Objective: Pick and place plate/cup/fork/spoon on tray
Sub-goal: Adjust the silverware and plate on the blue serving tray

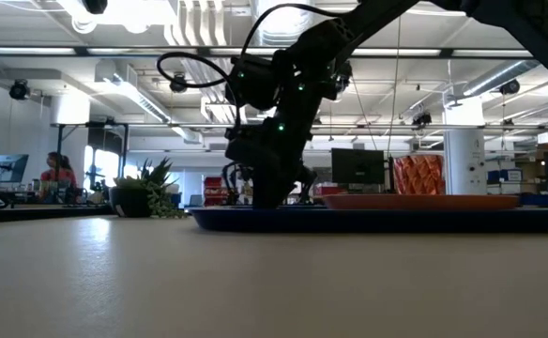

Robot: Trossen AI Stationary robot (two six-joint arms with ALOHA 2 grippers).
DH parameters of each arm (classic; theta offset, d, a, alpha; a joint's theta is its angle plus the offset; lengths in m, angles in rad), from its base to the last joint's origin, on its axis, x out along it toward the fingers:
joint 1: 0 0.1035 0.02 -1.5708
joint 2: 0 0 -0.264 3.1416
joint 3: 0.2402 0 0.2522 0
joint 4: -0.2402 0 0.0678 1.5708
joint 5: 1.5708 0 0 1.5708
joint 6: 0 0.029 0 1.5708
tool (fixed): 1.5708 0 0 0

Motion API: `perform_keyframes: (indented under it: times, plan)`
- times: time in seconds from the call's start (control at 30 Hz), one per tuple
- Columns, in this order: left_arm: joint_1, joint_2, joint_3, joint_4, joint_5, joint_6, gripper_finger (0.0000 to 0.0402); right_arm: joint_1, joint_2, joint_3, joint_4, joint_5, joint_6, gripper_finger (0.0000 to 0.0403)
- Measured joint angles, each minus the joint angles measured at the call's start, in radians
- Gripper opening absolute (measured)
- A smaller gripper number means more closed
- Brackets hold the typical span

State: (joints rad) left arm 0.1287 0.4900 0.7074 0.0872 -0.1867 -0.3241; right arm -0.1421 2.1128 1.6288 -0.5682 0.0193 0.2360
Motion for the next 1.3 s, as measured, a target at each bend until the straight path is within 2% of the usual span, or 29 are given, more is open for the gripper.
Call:
perform_keyframes:
  times: [0.57,1.3]
  plan:
    - [0.0,0.0,0.0,0.0,0.0,0.021,0.0116,0.0,0.002,0.033,0.061,-0.001,-0.026,0.0008]
    - [0.0,0.0,0.0,-0.001,0.0,0.023,0.0116,-0.013,0.0,0.033,0.0,-0.001,-0.061,0.0008]
